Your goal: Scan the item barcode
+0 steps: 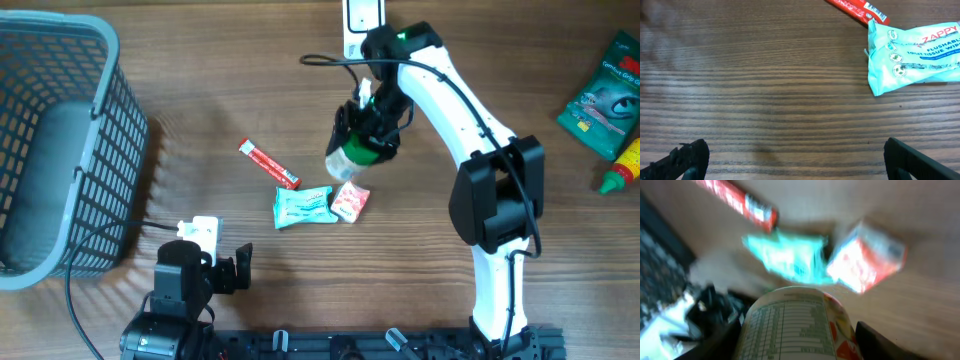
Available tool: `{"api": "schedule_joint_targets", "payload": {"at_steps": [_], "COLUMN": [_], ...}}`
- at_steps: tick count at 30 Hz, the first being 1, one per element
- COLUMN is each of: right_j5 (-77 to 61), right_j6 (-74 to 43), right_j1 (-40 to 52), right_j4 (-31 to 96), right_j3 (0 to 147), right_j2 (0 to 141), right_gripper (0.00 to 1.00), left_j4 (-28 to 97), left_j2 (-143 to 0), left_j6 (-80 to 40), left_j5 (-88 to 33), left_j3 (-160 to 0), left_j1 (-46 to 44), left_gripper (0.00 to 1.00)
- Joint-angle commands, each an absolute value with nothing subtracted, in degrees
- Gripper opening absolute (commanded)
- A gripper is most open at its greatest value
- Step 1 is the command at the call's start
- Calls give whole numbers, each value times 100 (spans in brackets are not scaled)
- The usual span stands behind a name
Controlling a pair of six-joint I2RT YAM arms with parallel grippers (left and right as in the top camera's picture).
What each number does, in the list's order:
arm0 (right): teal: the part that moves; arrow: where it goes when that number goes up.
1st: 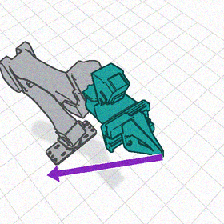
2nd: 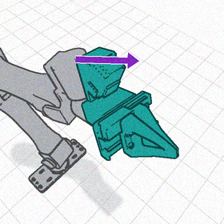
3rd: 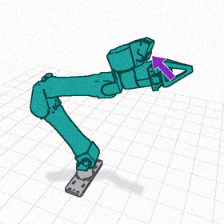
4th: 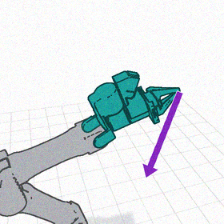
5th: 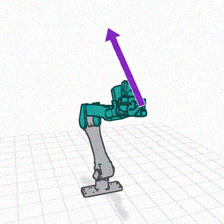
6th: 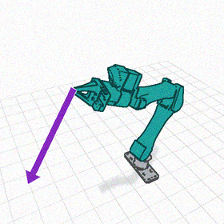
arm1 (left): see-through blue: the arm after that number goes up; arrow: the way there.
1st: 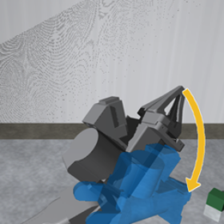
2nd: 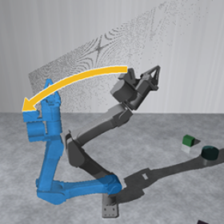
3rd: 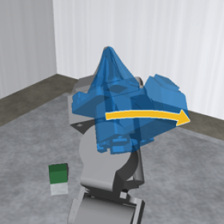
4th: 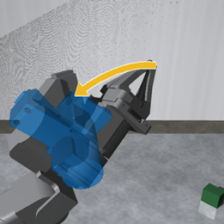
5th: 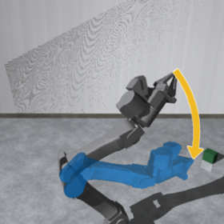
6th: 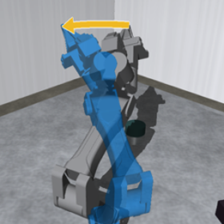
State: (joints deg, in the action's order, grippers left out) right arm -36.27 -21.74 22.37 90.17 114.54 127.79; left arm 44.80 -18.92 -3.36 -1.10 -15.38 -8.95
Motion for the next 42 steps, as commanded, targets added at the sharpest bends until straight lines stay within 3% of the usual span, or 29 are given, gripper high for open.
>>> {"api": "schedule_joint_targets", "payload": {"at_steps": [1,12,22,31,35,42], "right_j5": [-4672,-4372,-4344,-4757,-5349,-5369], "right_j6": [-910,-836,-2532,-5253,-5708,-5861], "right_j1": [2263,2261,2263,2263,2263,2263], "right_j4": [9220,9019,7057,6377,5621,5527], "right_j3": [11404,9507,6698,6569,6569,6565], "right_j2": [12484,10608,8326,8025,8029,8029], "right_gripper": [43,45,54,53,53,54], "left_j4": [4464,4464,4464,4462,4464,4464], "left_j2": [-1887,-1887,-1887,-1887,-1887,-1887], "left_j6": [-349,-349,-349,-349,-349,-349], "left_j5": [-54,-56,-54,-54,-54,-54], "left_j3": [-1531,-1531,-1531,-1531,-1531,-1531], "left_j1": [-926,-926,-926,-926,-926,-926], "left_gripper": [100,100,100,100,100,100]}}
